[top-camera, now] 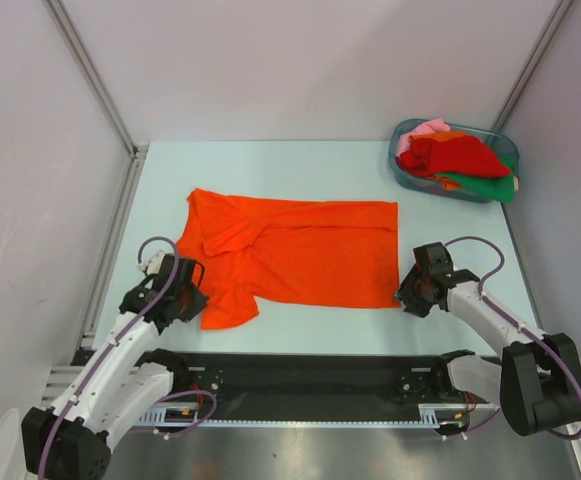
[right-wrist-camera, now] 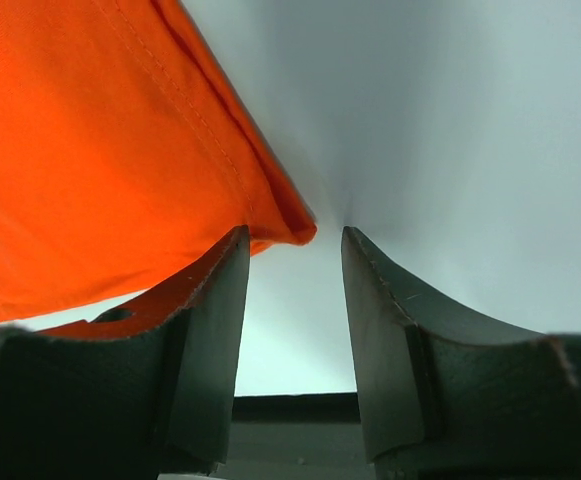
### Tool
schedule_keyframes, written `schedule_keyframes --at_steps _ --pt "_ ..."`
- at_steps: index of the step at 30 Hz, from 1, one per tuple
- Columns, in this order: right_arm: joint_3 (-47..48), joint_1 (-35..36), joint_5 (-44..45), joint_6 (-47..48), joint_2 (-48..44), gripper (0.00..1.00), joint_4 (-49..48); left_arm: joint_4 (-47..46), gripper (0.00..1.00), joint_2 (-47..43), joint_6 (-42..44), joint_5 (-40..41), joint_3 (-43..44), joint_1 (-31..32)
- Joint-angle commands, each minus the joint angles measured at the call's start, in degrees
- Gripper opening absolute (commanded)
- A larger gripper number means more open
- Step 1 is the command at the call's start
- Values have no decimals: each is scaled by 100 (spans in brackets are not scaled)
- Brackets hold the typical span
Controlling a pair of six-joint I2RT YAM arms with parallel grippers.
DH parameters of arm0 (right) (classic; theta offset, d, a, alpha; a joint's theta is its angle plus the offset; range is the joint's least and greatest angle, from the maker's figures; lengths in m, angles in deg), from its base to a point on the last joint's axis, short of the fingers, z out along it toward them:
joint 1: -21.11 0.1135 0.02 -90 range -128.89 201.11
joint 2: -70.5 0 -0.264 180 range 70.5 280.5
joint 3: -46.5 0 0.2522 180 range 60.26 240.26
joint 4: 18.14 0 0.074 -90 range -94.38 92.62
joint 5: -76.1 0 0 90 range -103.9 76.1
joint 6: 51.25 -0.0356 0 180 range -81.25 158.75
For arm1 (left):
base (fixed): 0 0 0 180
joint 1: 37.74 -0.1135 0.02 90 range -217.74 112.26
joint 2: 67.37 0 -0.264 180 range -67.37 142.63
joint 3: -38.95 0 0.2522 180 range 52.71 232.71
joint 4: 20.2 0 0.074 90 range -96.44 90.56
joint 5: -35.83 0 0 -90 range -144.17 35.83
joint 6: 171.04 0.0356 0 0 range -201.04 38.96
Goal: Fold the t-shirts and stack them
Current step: Fold the tshirt
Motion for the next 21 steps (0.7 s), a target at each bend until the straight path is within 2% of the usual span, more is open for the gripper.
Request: schedule_keyframes --at_steps 1,4,5,8,14,21 --pt "-5 21 55 -100 186 47 -259 71 0 -118 107 -2 279 48" --pt "-84 21 107 -179 222 39 -303 123 0 -197 151 34 306 48" --pt "-128 21 142 -188 196 26 -303 149 0 -232 160 51 297 48" --pt "-260 21 239 -267 -41 0 -268 246 0 -346 178 34 314 48" --pt "-217 56 336 48 -227 0 -181 255 0 -584 186 104 323 48" --pt "55 56 125 707 -148 0 -259 317 0 -601 266 306 718 48"
